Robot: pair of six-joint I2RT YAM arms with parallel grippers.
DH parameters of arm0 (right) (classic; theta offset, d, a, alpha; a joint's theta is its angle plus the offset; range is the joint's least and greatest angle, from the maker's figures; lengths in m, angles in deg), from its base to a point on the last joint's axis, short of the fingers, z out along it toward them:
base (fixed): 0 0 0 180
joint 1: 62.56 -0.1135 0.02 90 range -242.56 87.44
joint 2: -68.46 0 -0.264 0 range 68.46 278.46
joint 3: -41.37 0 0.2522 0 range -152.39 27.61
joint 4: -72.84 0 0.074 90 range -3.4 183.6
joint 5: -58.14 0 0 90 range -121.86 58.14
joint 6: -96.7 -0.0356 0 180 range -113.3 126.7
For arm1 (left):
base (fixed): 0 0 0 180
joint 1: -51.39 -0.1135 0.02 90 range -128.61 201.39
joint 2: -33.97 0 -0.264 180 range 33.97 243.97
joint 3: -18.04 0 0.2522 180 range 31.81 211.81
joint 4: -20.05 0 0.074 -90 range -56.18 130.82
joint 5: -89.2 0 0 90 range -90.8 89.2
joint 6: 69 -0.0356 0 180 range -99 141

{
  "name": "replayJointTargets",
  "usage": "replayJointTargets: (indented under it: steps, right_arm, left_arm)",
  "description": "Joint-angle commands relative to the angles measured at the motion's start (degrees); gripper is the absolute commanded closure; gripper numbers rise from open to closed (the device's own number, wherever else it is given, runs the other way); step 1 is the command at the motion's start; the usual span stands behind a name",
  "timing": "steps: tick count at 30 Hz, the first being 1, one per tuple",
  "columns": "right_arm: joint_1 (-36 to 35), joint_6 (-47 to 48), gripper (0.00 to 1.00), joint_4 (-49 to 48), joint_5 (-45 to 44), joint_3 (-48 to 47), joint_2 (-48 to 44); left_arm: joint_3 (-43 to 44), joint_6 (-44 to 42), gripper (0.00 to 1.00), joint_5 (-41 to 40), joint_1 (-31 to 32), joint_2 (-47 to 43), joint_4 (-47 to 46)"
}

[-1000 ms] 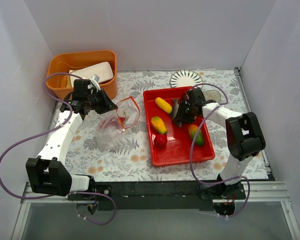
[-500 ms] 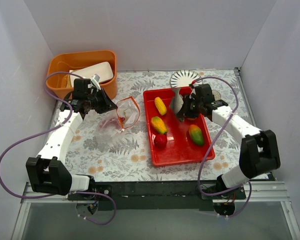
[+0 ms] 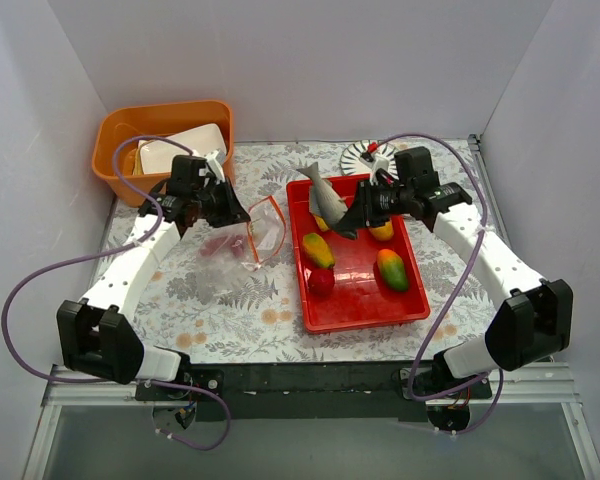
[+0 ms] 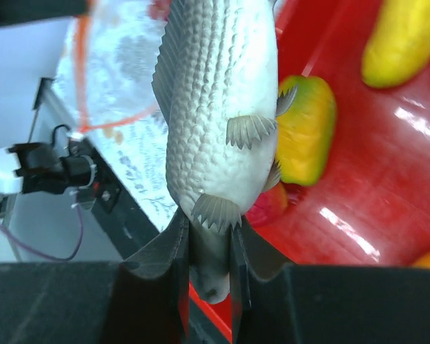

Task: Place the food in the zip-top bag and seal the zipper
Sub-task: Pick up the fake fish from the bin, then place the fake fish in the zipper food storage bag.

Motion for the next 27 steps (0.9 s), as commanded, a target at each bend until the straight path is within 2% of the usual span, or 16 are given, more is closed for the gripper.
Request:
replayJointTargets:
  steps: [1,4,9,16,27]
  right_arm:
    - [-1.9,2.59,0.9,3.13,8.25,-7.3,0.69]
    - [-4.01,5.22,0.9,7.43,9.31,-9.24,3.49]
    - [-10.32,10.23,0.92,17.35,5.1,-13.54,10.26]
    - [-16.32,9.8,0.93,19.39,1.84,-15.21,15.0]
    - [-18.52,10.32,0.92,24.05,-0.89,-23.83,20.28]
  left_arm:
    - [0.94,-1.75,1.0,-5.06,4.58,-0.21,0.74]
    - [-0.03,-1.13,1.0,-6.2,5.81,-0.91,-0.23]
    - [-0.56,-1.39,1.0,-7.26,6.6,-1.97,-0.93]
    - [-2.05,-1.65,1.0,-8.23,6.69,-3.46,-1.46]
    - [-4.6,-4.11,1.0,-5.42,8.27,-5.57,-2.16]
